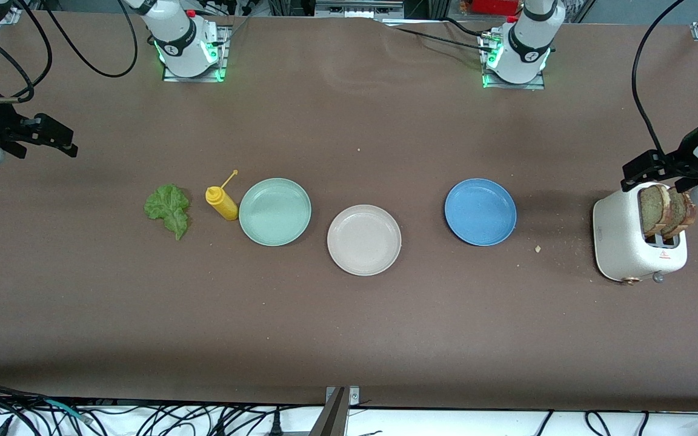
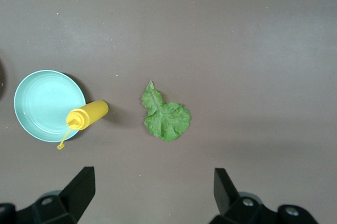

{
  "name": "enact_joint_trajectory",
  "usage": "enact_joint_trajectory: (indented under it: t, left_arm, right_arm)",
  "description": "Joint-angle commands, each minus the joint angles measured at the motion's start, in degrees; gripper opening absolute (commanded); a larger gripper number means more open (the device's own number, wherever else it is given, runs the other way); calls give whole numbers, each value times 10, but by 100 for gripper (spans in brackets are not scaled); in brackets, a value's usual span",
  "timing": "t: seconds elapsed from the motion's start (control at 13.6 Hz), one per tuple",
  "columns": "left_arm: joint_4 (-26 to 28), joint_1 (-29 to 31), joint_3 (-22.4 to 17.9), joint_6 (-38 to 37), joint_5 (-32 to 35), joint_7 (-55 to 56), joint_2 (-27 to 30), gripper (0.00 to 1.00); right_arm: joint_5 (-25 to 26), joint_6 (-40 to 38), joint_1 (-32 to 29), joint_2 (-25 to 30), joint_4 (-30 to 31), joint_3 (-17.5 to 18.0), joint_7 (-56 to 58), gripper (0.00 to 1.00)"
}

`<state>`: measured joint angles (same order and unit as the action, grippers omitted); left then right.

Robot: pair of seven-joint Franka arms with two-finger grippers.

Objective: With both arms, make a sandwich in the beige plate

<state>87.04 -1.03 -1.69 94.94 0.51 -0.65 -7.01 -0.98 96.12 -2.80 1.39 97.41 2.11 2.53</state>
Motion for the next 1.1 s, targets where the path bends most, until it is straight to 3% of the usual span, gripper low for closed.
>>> enact_joint_trajectory:
  t: [0.0, 0.59, 1.03]
  left_arm:
    - [3, 9, -1, -1, 15, -12, -2, 100]
    - [8, 57, -1, 4, 18, -72, -37, 100]
    - [99, 94, -1, 102, 17, -134, -33, 100]
  right_arm:
    - [-10, -1, -1, 5, 4, -1, 5, 100]
    - [-10, -1, -1, 5, 4, -1, 5, 100]
    - [-10, -1, -1, 5, 4, -1, 5, 100]
